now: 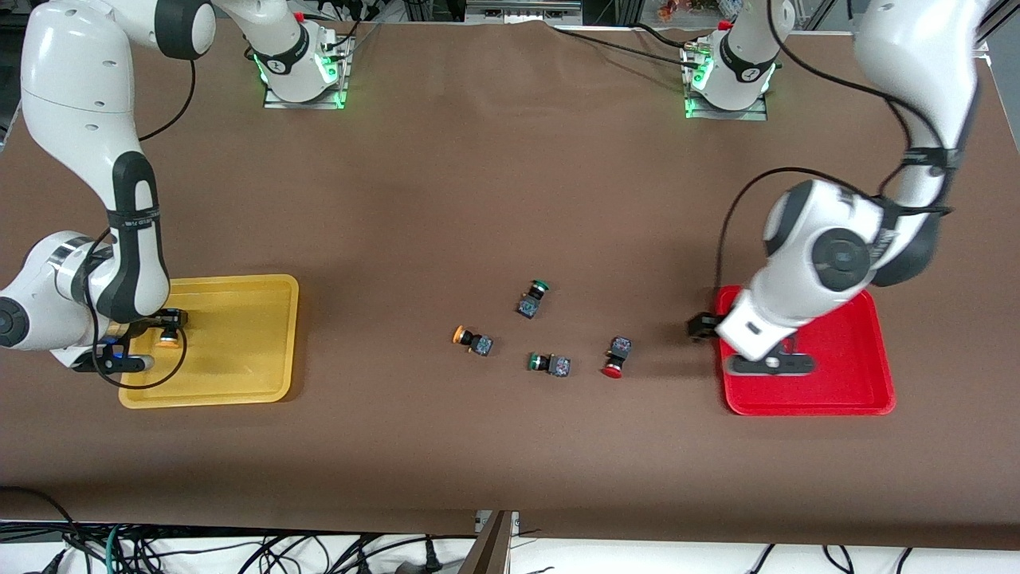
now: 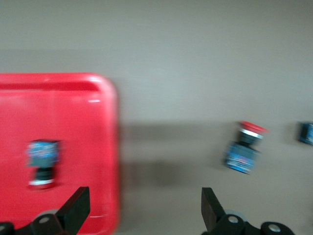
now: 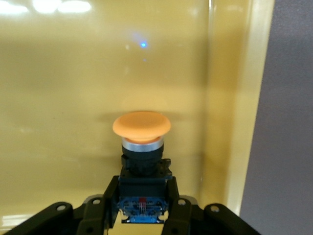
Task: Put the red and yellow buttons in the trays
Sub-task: 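Release the yellow button in the yellow tray while the left gripper returns to buttons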
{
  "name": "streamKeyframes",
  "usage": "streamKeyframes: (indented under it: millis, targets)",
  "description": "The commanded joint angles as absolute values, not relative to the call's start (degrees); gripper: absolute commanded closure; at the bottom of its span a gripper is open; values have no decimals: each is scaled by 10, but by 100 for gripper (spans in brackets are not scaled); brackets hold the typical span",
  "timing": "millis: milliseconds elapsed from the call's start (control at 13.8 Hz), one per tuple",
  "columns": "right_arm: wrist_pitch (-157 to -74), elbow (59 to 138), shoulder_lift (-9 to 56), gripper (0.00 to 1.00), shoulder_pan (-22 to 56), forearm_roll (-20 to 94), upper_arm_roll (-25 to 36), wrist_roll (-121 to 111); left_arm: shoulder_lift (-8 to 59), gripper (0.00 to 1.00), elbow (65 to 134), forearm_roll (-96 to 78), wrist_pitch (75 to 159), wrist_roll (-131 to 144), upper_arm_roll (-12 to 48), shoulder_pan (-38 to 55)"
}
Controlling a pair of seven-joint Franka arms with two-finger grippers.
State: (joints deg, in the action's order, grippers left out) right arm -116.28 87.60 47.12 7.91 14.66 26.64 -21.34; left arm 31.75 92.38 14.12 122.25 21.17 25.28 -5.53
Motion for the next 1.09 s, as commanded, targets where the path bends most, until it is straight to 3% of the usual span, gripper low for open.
streamKeyframes:
  millis: [0, 73, 509, 1018]
  targets:
    - [-1171, 893, 463, 14, 75, 158, 259, -227, 360, 0, 878, 174, 1215, 166, 250, -9]
    - [-1170, 891, 462, 0, 75, 158, 259, -227, 369, 0, 874, 184, 1216, 161, 249, 5]
    - [-1144, 853, 441, 0, 119, 188, 259, -197, 429, 0, 868, 216, 1270, 166, 244, 61]
    - [-1120, 835, 419, 0, 244, 194, 259, 122, 488, 0, 856, 224, 1334, 165, 193, 93]
